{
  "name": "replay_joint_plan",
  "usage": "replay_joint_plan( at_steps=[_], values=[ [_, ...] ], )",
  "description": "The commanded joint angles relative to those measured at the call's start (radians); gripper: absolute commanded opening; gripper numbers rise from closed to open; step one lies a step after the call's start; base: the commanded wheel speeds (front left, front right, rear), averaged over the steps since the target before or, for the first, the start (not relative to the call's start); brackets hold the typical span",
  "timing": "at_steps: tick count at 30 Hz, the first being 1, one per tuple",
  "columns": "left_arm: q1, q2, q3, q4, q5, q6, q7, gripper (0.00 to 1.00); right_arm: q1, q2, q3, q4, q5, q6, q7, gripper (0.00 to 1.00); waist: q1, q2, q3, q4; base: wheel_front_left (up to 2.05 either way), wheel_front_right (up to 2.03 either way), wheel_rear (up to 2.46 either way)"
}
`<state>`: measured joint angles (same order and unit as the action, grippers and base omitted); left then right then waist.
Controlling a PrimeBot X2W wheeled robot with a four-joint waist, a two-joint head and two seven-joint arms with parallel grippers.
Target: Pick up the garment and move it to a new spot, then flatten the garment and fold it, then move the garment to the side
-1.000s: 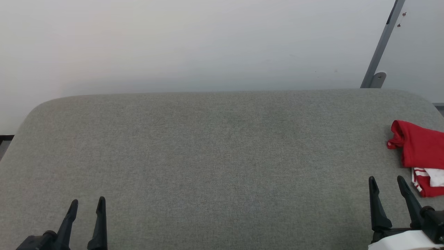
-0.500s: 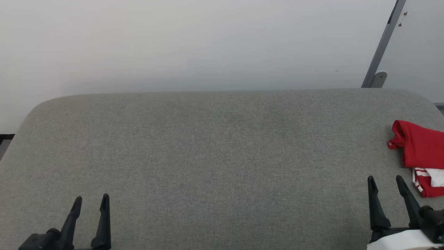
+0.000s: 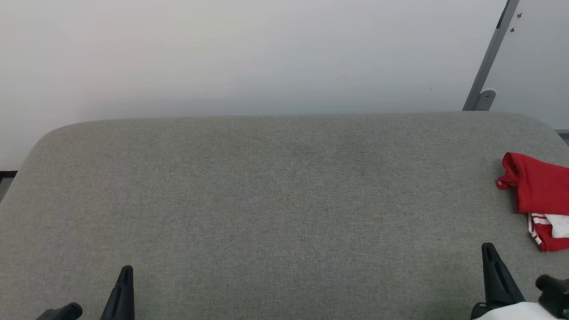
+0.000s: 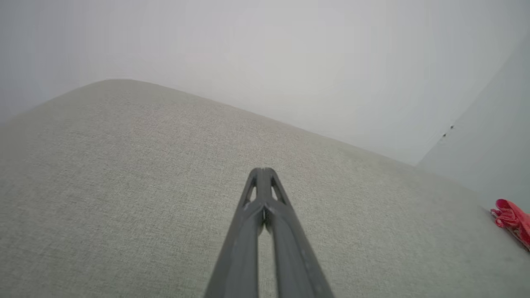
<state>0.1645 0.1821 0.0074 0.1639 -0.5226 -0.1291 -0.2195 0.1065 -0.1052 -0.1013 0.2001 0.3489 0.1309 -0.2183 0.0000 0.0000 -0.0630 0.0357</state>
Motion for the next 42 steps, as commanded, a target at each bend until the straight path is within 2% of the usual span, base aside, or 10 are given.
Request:
replay_joint_plan(
  at_steps=[1,23,42],
  values=[
    [-0.033,0.004,0.010,-0.011,-0.035,0.000,0.006,0.00,-0.033,-0.003,-0.004,-0.013,0.036,0.000,0.009,0.00,0.0000,0.0000,0.000,0.000,0.00,0.00,0.00],
    [-0.105,-0.033,0.037,0.014,-0.340,-0.001,0.099,0.00,-0.086,0.013,-0.004,0.000,0.389,0.000,0.100,0.00,0.0000,0.0000,0.013,-0.007,0.00,0.00,0.00],
    [-0.152,-0.059,0.056,0.031,-0.538,-0.001,0.161,0.00,-0.123,0.024,-0.007,0.011,0.621,0.000,0.162,0.00,0.0000,0.0000,0.023,-0.012,0.00,0.00,0.00]
  ],
)
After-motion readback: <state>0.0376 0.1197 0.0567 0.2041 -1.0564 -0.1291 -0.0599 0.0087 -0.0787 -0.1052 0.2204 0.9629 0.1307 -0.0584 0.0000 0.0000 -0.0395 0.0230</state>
